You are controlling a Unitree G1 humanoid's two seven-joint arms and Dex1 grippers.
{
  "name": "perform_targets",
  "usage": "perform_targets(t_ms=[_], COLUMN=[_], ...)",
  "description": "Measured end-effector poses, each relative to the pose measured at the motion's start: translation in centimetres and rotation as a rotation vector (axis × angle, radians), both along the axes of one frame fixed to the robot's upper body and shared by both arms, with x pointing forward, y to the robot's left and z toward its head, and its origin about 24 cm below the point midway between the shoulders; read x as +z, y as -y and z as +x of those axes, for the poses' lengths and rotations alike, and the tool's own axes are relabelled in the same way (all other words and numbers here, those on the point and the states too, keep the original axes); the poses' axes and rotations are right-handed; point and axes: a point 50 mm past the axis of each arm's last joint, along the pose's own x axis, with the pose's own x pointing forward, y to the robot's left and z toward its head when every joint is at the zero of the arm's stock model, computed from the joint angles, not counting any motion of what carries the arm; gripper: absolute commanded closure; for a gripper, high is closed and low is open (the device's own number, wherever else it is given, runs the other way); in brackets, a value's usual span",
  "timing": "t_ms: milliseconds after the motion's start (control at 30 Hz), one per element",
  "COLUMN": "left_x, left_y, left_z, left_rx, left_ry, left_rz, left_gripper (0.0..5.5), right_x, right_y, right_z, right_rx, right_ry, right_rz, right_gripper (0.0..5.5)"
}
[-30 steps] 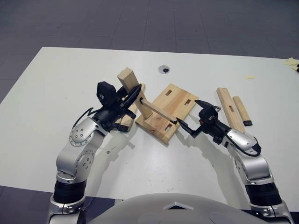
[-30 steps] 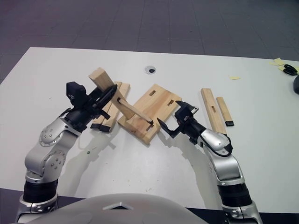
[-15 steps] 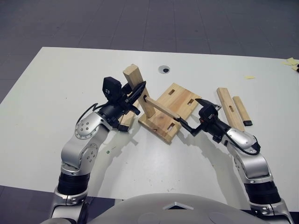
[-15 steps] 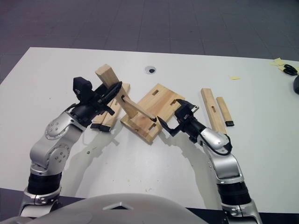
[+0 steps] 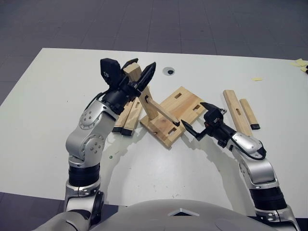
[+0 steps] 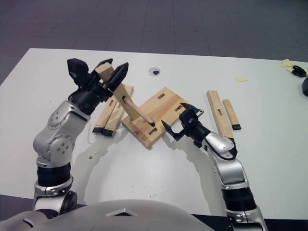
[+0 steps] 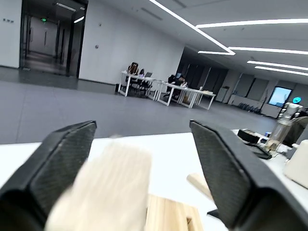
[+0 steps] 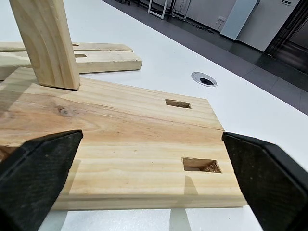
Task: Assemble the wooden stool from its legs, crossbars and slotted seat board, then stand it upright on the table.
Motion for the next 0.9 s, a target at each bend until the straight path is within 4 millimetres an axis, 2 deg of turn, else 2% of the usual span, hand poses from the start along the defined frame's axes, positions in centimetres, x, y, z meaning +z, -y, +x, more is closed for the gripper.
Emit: perform_targets(t_ms=[100,200,300,367,400,467,500,533,600,667,700,833,900], left_x=[2.9,6.8,11.6,13.6,13.8,12.4,10.2,8.6,3.9,-1.6,-2.9,-2.5,-3.6], left_y=[-1.5,-3.8,-5.9,-7.4,-8.2,-9.9,-11.0,-11.7,-13.0,-13.6,-13.7,-12.1,-10.9], left_z=[0.6,0.7,-0.1,-0.5,-0.4,0.8,1.9,2.6,3.5,3.1,2.7,2.6,2.6], left_rx=[0.038,0.064,0.021,0.017,0.042,0.180,0.286,0.348,0.459,0.497,0.491,0.450,0.403], left_ry=[0.073,0.162,0.265,0.299,0.296,0.219,0.122,0.053,-0.115,-0.291,-0.330,-0.267,-0.280], left_rz=[0.003,-0.073,-0.253,-0.326,-0.329,-0.232,-0.145,-0.075,0.117,0.285,0.301,0.273,0.294], left_gripper=[0.64,0.13,0.11,0.11,0.11,0.11,0.11,0.11,0.11,0.11,0.11,0.11,0.11], right_x=[0.1,0.3,0.4,0.5,0.6,0.9,1.2,1.3,1.3,1.2,1.3,1.5,1.6], right_y=[0.5,1.4,3.0,4.2,4.7,5.5,6.0,6.3,7.1,9.3,10.5,13.0,13.5], right_z=[0.2,0.5,0.6,0.6,0.6,1.0,1.3,1.5,1.9,2.3,2.4,3.2,3.4], right_rx=[-0.046,-0.138,-0.262,-0.329,-0.355,-0.406,-0.429,-0.442,-0.495,-0.587,-0.620,-0.650,-0.637], right_ry=[0.006,-0.030,-0.099,-0.129,-0.136,-0.137,-0.126,-0.122,-0.115,-0.115,-0.110,-0.123,-0.131], right_rz=[0.033,0.158,0.332,0.397,0.418,0.447,0.456,0.456,0.456,0.431,0.411,0.337,0.334], right_gripper=[0.10,0.10,0.10,0.10,0.10,0.10,0.10,0.10,0.10,0.10,0.10,0.10,0.10])
